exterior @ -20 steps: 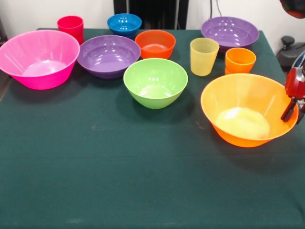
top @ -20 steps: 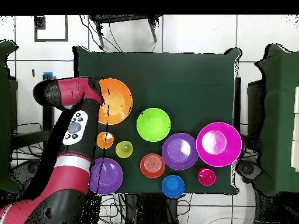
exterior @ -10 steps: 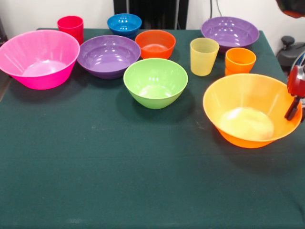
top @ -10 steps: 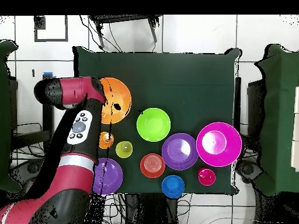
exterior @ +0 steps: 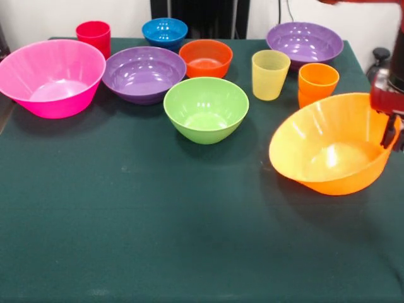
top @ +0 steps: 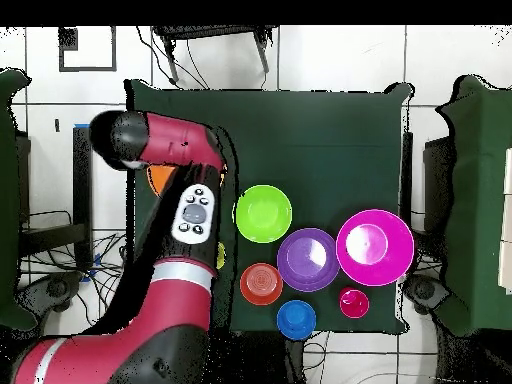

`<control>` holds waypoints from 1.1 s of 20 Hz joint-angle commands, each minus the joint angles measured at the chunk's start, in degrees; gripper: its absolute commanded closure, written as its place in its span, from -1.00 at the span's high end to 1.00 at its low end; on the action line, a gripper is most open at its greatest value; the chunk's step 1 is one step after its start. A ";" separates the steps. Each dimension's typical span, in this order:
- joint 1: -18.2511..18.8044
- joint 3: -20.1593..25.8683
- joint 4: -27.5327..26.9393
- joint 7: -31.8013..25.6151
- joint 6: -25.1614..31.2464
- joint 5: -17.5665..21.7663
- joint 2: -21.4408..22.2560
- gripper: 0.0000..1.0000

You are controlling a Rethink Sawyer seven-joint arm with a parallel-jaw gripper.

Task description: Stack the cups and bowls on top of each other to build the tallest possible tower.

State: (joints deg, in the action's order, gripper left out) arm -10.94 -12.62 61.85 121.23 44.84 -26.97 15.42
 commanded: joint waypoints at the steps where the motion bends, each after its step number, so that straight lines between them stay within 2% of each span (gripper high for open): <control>1: 8.43 14.66 10.27 -2.34 8.93 -5.39 6.51 -1.00; 3: 11.89 17.60 11.49 -4.92 9.71 -6.71 6.03 -1.00; 4: 14.53 19.92 12.09 -6.93 11.49 -7.74 5.21 -1.00; 6: 17.81 21.84 11.32 -6.64 17.27 -8.22 3.65 -1.00; 7: 18.57 21.78 10.07 -4.80 20.93 -7.46 2.80 -1.00; 8: 19.53 21.59 7.17 -0.77 28.56 -6.13 0.69 -1.00; 9: 19.95 21.50 5.24 1.26 32.72 -4.75 -0.53 -1.00; 10: 20.08 20.67 1.33 5.08 39.61 -2.50 -2.77 -1.00; 11: 20.29 20.60 -0.86 7.05 43.88 -1.20 -4.24 -1.00; 13: 20.72 21.03 -3.40 7.89 48.21 -0.17 -7.26 -1.00; 18: 22.04 25.17 -0.23 3.64 49.42 -4.65 -11.99 -1.00; 22: 23.62 28.26 2.23 -1.37 51.28 -7.16 -13.12 -1.00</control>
State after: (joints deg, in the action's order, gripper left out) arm 12.58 3.93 60.58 121.23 92.24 -32.47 7.83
